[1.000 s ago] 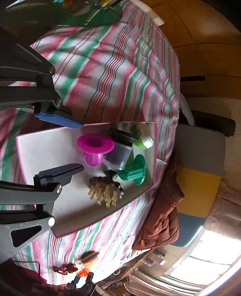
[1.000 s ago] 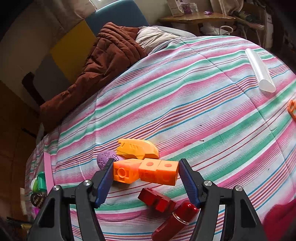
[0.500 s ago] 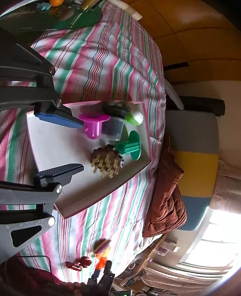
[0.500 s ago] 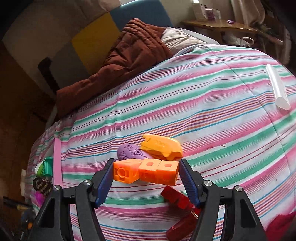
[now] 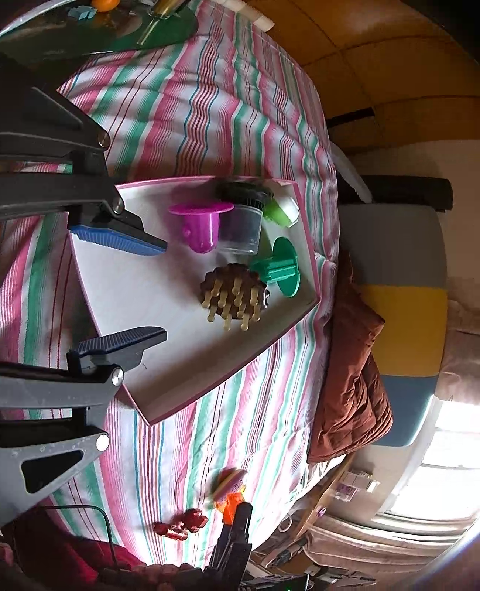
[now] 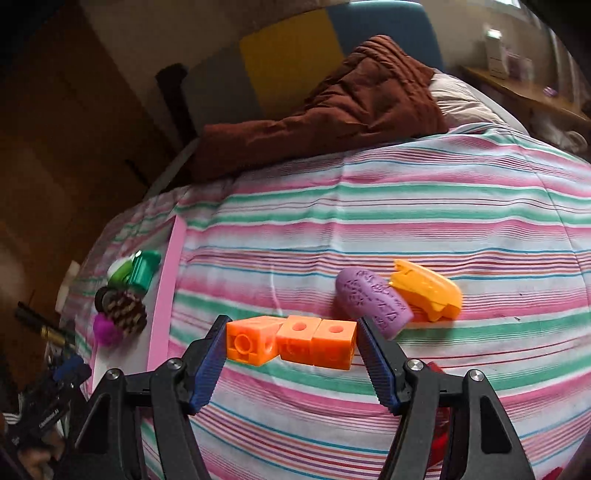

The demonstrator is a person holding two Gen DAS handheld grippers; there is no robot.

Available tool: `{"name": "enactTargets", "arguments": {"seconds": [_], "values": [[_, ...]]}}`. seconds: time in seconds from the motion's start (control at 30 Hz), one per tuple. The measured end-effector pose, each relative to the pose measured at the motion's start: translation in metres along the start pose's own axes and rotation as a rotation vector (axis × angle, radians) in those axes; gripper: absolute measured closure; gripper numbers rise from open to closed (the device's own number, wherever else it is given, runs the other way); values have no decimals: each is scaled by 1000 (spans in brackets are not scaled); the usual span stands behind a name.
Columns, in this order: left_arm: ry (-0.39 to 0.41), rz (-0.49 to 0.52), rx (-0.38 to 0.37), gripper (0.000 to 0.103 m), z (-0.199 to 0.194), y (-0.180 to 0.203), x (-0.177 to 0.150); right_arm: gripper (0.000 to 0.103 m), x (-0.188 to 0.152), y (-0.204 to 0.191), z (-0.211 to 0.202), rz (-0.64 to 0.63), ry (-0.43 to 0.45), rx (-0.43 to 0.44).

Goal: Organize rigid objects
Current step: 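Lift the orange block chain into the tray and open the right gripper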

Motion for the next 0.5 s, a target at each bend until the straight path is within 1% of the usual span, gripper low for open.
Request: {"name": "enactTargets", "arguments": {"seconds": [0.13,0.3,0.37,0.43,0.5], "values": [[2,2,0,63,-1,-1,-1,34,-4,-7,5,-31,-19,11],[-9,-18,-15,63,1,-7,-4,34,-12,-23,16,-75,-75,43],[-3,-23,-7,63,0,-12,-5,34,-14,-38,15,-104,-77,61],[12,-39,2,63,-3,-19,-4,34,-14,-59,14,-128,-77,96],[27,-59,17,63,-6,-29,-3,34,-14,-88,15,-190,-80,124]]}}
Point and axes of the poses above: each gripper's, at about its wrist camera, not at the fingertips, and z roughly the way its jaws point, y to its right, x to its top, the point moved 7 cm from there along z, roughly the way its jaws point, and after that the axes turned 8 degrees about -z, right-handed, at the moved point
